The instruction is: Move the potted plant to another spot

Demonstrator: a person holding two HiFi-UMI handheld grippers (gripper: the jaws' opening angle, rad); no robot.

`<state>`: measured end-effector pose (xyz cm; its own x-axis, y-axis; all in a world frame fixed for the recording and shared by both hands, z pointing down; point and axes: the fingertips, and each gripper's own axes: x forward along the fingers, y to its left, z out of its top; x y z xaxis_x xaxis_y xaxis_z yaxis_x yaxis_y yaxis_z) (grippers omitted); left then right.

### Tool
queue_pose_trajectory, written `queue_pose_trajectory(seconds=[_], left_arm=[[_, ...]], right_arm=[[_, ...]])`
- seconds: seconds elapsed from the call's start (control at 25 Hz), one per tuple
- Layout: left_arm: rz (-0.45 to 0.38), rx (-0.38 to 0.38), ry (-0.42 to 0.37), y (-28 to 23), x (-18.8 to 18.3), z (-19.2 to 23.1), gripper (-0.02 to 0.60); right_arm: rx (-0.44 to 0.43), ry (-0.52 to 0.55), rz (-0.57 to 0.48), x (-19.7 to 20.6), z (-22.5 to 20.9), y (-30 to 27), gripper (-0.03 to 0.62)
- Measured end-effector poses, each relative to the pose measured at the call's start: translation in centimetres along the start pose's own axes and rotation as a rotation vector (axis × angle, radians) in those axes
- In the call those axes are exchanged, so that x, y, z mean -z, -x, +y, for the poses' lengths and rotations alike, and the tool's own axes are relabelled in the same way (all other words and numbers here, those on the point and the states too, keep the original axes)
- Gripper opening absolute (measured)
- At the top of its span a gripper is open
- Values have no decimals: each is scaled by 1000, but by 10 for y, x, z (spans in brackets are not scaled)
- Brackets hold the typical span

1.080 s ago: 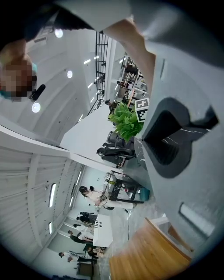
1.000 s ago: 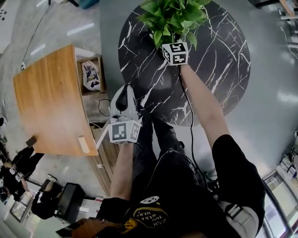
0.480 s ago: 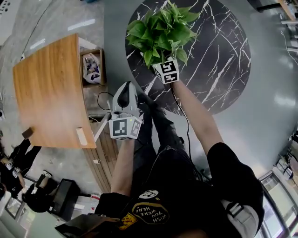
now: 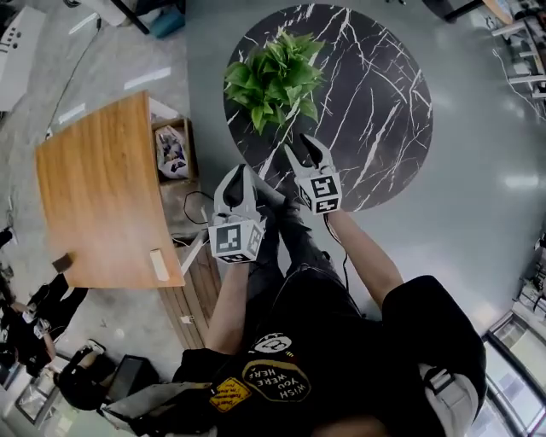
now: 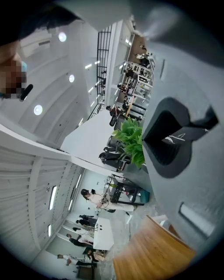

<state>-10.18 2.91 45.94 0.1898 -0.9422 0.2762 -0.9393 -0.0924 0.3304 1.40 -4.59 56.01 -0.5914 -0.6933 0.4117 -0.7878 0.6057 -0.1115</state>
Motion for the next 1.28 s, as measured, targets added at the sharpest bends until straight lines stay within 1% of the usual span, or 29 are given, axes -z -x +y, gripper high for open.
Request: queue_pose_trajectory(seconds=[0.08, 0.12, 0.24, 0.36, 0.52, 0.68, 0.8, 0.92, 1.28], left_arm=[[8, 12, -58, 8, -22, -19, 3], [6, 16, -88, 11, -34, -28, 3], [-13, 25, -136, 17, -62, -54, 3], [-35, 42, -168, 21, -86, -75, 3], [-70, 84, -222, 31, -109, -103, 3], [-94, 77, -228, 32, -120, -110, 3], [-108, 76, -242, 35, -126, -113, 3], [-114, 70, -238, 37, -131, -110, 3], [-72, 56, -251, 43, -122, -113, 3]], right_arm=[[35, -9, -24, -34, 13, 38, 40], [48, -2, -34, -52, 19, 53, 7], [58, 9, -71, -99, 31, 88, 2], [57, -24, -117, -139, 37, 106, 2], [53, -29, -171, -177, 45, 129, 2], [31, -32, -195, -192, 52, 138, 2], [13, -23, -204, -193, 57, 142, 2], [8, -14, -211, -196, 58, 145, 2], [-15, -14, -197, -193, 65, 148, 2]])
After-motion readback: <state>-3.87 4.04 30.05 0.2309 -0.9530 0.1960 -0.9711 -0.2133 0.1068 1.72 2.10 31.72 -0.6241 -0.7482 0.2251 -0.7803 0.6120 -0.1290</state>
